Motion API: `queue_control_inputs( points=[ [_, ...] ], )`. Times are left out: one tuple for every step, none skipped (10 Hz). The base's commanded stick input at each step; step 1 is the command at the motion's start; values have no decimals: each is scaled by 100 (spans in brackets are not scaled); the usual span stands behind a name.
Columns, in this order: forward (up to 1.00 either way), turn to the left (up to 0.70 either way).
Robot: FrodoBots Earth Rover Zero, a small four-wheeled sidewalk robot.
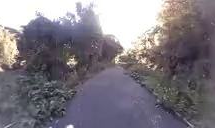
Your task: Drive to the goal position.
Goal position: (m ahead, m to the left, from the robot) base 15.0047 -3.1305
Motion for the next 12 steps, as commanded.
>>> queue_control_inputs(
  points=[
    [70,-14],
    [70,-14],
    [70,-14],
    [70,-14],
    [70,-14],
    [70,-14],
    [70,-14],
    [70,-14],
    [70,-14],
    [70,-14],
    [70,-13],
    [70,-4]
  ],
)
